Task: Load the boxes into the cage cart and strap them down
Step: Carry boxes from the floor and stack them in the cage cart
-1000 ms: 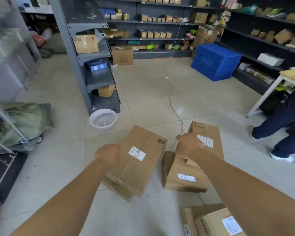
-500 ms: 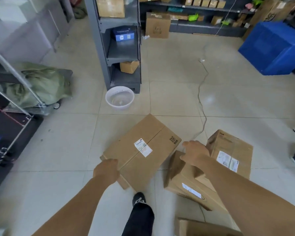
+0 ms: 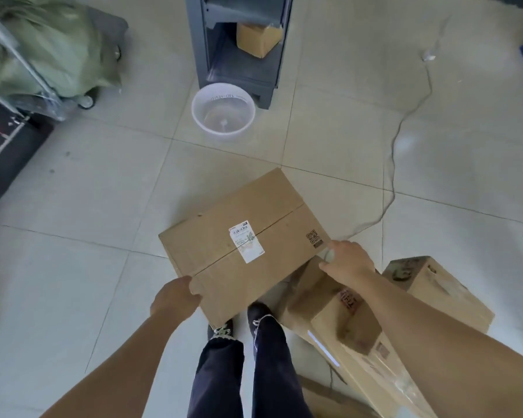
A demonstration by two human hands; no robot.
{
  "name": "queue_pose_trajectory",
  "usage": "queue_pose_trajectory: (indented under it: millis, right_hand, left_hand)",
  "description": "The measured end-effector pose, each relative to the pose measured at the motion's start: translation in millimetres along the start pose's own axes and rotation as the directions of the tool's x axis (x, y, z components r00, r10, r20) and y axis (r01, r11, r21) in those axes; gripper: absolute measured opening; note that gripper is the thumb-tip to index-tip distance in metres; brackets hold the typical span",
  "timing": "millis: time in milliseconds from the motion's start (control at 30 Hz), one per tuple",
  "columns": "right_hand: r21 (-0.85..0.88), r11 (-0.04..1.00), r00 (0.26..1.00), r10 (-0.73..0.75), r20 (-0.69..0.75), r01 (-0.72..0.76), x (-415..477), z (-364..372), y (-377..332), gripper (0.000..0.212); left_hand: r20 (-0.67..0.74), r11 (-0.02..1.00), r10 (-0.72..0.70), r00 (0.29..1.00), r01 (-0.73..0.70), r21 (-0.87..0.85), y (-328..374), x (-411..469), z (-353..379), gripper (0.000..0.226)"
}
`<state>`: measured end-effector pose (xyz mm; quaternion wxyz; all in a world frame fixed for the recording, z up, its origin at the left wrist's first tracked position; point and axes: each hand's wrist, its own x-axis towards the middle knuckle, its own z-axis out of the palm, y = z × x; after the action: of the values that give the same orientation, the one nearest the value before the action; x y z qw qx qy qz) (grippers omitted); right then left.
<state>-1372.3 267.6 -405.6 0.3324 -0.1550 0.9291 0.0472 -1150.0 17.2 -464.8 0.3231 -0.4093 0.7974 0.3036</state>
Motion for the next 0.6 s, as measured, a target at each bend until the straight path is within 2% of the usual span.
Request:
queue_pose_trajectory:
  millis: [167, 367, 467, 600]
  right_hand:
    - [-0.001, 0.999, 0.998, -0.045, 0.053, 0.045, 78.6, 21.9, 7.2, 0.044]
    - [-0.041, 0.998, 0.999, -0.048, 0.022, 0.049, 176.7, 78.9, 14.1, 0.050]
    - [-0.069, 0.997, 0.999, -0.040, 0.014, 0.041, 220.9, 108.0, 14.0, 0.062]
    - [0.015, 1.000, 1.000, 0.002, -0.027, -0.002, 265.1, 143.5, 18.5, 0.065]
  left_hand:
    - [0.010, 0.979, -0.117, 0.993, 0.117, -0.168, 6.4, 48.7, 34.4, 0.061]
    - [0.004, 0.892, -0.288, 0.957, 0.270, -0.363, -3.8, 125.4, 90.6, 0.077]
    - [-0.003, 0.806, -0.399, 0.917, 0.349, -0.478, -19.8, 165.1, 122.4, 0.082]
    - [0.038, 0.662, -0.520, 0.854, 0.430, -0.614, -28.8, 200.8, 158.7, 0.095]
